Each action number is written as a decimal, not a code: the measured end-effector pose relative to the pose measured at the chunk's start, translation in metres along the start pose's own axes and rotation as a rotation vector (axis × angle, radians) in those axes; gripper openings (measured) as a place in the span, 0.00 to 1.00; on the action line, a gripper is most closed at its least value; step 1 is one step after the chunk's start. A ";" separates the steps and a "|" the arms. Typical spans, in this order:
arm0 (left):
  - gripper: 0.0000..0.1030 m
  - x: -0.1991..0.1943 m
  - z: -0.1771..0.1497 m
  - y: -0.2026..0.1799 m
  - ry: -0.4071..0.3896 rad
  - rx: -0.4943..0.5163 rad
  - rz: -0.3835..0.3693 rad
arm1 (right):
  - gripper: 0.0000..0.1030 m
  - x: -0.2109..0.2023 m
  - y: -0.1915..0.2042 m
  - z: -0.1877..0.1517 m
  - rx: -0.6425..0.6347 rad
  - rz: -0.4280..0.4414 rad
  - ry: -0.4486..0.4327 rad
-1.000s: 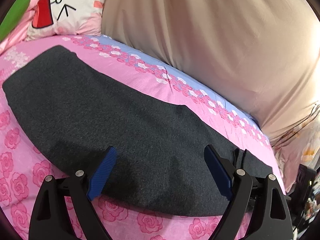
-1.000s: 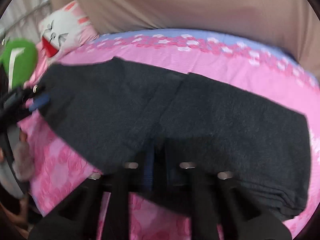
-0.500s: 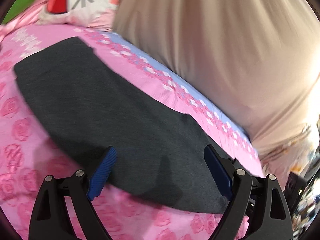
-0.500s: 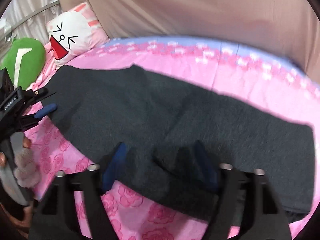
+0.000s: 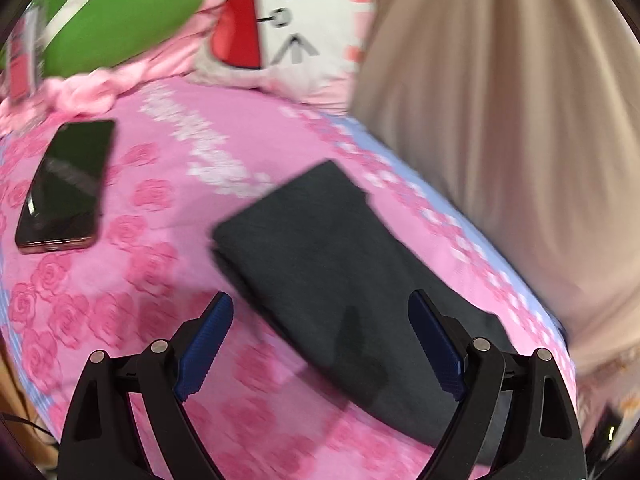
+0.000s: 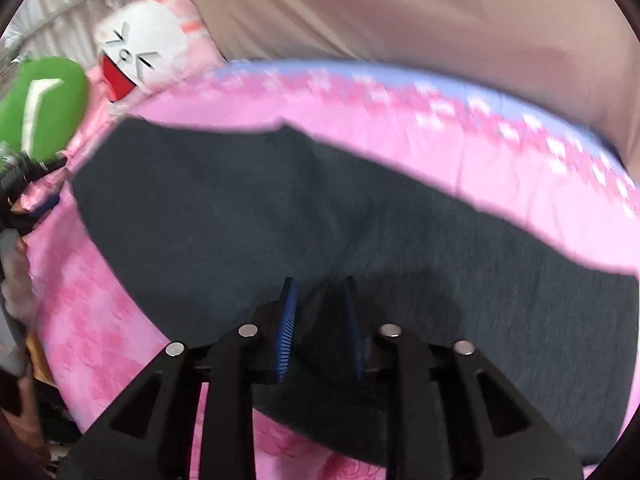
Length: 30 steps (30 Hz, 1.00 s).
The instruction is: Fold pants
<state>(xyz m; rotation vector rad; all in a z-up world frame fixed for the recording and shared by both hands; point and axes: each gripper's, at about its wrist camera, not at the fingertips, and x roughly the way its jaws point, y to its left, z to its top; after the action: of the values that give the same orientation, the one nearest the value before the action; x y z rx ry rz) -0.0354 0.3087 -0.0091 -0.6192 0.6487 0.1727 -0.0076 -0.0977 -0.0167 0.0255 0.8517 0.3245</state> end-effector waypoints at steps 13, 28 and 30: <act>0.13 0.001 0.031 -0.079 -0.018 0.115 -0.056 | 0.78 -0.120 -0.130 -0.076 0.451 -0.064 -0.279; 0.69 -0.037 -0.155 -0.327 0.194 0.642 -0.406 | 0.81 -0.133 -0.149 -0.087 0.506 0.052 -0.351; 0.71 -0.038 -0.152 -0.318 0.196 0.620 -0.392 | 0.81 -0.132 -0.148 -0.085 0.502 0.076 -0.339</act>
<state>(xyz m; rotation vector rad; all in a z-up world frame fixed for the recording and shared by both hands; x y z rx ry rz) -0.0358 -0.0364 0.0733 -0.1527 0.7109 -0.4486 -0.1116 -0.2864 0.0018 0.5662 0.5774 0.1629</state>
